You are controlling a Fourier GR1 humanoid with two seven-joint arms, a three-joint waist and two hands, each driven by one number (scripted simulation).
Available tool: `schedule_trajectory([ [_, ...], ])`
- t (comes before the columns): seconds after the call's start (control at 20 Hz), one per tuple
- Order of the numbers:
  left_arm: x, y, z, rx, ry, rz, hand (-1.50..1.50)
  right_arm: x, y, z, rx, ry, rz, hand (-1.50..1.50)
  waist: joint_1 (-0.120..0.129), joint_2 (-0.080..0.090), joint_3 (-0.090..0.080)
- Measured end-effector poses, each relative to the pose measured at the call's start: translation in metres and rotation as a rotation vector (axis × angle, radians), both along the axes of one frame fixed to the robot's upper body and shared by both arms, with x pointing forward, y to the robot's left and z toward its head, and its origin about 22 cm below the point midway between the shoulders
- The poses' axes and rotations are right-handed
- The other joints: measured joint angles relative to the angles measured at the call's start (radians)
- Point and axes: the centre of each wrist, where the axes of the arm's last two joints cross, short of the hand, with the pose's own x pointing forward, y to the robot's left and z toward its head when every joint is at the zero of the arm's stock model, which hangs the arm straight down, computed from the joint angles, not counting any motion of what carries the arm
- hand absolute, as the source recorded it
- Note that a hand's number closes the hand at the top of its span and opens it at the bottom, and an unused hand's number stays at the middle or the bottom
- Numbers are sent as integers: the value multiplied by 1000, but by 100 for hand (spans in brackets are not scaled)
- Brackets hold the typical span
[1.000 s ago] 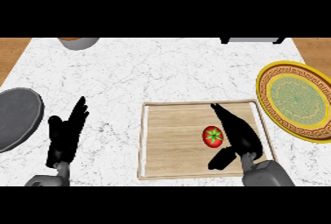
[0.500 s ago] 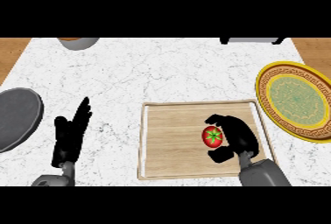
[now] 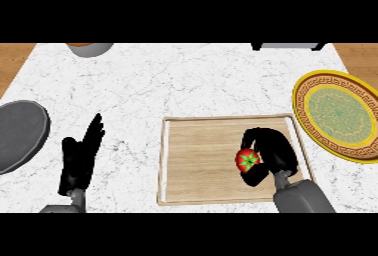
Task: Pick the tomato from the tray and place it in the plate
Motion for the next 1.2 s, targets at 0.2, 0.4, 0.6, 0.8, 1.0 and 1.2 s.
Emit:
schedule_trajectory([
  [0.2,5,4,-1,-6,5,-2,0,26,-25,1,-13,-65,30,150,3,2,0],
  [0.4,4,3,-1,-7,7,-8,0,51,-53,10,-42,-162,38,150,6,4,1],
  [0.6,-2,3,-6,-6,6,-2,0,56,-68,34,-65,-282,27,150,2,2,1],
  [0.8,-3,2,-6,-6,8,9,0,54,-78,64,-30,-442,-28,150,-6,-1,1],
  [1.0,-1,7,-4,-3,10,12,0,52,-96,88,-39,-585,-143,150,-8,-1,1],
  [1.2,0,6,-4,5,2,8,0,49,-115,109,-40,-635,-245,150,-6,0,1],
])
